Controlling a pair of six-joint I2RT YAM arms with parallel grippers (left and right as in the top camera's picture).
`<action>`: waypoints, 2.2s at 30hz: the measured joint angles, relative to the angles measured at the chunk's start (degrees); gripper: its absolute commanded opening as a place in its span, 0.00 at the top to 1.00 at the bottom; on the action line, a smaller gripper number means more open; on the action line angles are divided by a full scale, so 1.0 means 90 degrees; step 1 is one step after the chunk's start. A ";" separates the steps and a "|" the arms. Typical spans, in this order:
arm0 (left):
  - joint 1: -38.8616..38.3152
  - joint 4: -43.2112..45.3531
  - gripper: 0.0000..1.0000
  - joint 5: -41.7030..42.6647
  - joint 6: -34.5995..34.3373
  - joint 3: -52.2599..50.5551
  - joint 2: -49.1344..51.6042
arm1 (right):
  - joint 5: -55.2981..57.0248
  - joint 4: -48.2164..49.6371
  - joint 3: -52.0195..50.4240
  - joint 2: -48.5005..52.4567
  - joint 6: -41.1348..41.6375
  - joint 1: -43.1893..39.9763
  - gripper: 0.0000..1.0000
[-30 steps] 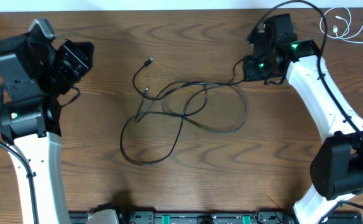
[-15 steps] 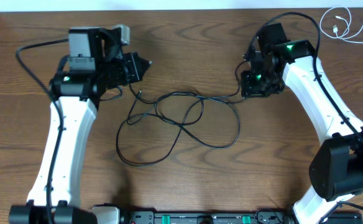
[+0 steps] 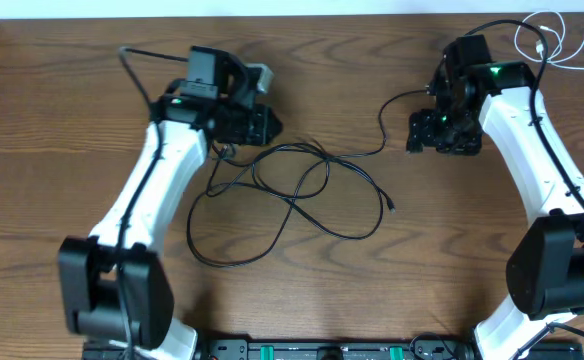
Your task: Untangle cables
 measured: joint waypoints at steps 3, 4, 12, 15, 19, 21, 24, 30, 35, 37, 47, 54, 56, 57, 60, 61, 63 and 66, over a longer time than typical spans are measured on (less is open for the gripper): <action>-0.0267 0.0248 0.54 -0.0095 0.0471 0.0000 0.0415 | 0.0007 0.0107 0.0000 -0.0002 -0.0007 0.0000 0.28; -0.0328 0.0335 0.53 -0.0126 0.0554 0.0000 0.0498 | 0.0005 0.0114 0.0000 -0.0002 -0.0007 0.0000 0.28; -0.0775 0.0882 0.45 -0.0874 0.1214 0.0000 0.1151 | 0.0022 0.0396 -0.0024 -0.0002 -0.0007 0.0000 0.26; -0.0845 0.0974 0.45 -0.0996 0.1469 0.0000 0.1345 | 0.0022 0.0493 -0.0114 -0.0002 -0.0007 0.0000 0.26; -0.0867 0.1001 0.45 -0.1110 0.1644 0.0000 0.1554 | 0.0022 0.0578 -0.0253 -0.0002 -0.0007 0.0000 0.26; -0.0867 0.1003 0.45 -0.1115 0.1683 0.0000 0.1593 | 0.0022 0.0607 -0.0279 -0.0002 -0.0007 0.0000 0.26; -0.0867 0.1003 0.46 -0.1115 0.1712 0.0000 0.1673 | 0.0022 0.0661 -0.0287 -0.0002 -0.0007 0.0000 0.25; -0.0867 0.1005 0.57 -0.1115 0.1727 0.0000 0.1838 | 0.0022 0.0704 -0.0289 -0.0002 -0.0007 0.0000 0.25; -0.0867 0.1015 0.87 -0.1139 0.1753 0.0000 0.1838 | 0.0022 0.0729 -0.0289 -0.0005 -0.0007 0.0000 0.25; -0.0867 0.1047 0.93 -0.1137 0.1741 0.0000 0.1838 | 0.0012 0.0743 -0.0289 -0.0005 -0.0007 0.0000 0.25; -0.0758 0.0998 0.93 -0.1158 0.0731 0.0019 0.0911 | -0.1166 0.1290 -0.0318 -0.0005 -0.0330 0.0253 0.27; -0.0743 0.0857 0.93 -0.1158 0.0391 0.0211 -0.1095 | -0.3495 0.2387 -0.0338 -0.0007 -0.0636 0.0406 0.35; -0.0743 0.0801 0.93 -0.1158 0.0321 0.0240 -0.1460 | -0.4216 0.2849 -0.0338 -0.0007 -0.0636 0.0415 0.36; -0.0743 0.0789 0.93 -0.1158 0.0284 0.0240 -0.1532 | -0.4367 0.2960 -0.0338 -0.0007 -0.0607 0.0425 0.36; -0.0743 0.0784 0.93 -0.1158 0.0155 0.0240 -0.1571 | -0.4595 0.3223 -0.0338 -0.0010 -0.0401 0.0517 0.36; -0.0743 0.0784 0.93 -0.1161 0.0090 0.0240 -0.1569 | -0.4612 0.3296 -0.0338 -0.0010 -0.0299 0.0571 0.36; -0.0743 0.0821 0.93 -0.1158 -0.0012 0.0240 -0.1571 | -0.4636 0.3446 -0.0340 -0.0010 -0.0138 0.0695 0.35; -0.0743 0.0901 0.93 -0.1161 -0.0163 0.0240 -0.1571 | -0.4660 0.3764 -0.0340 -0.0010 0.0109 0.0923 0.34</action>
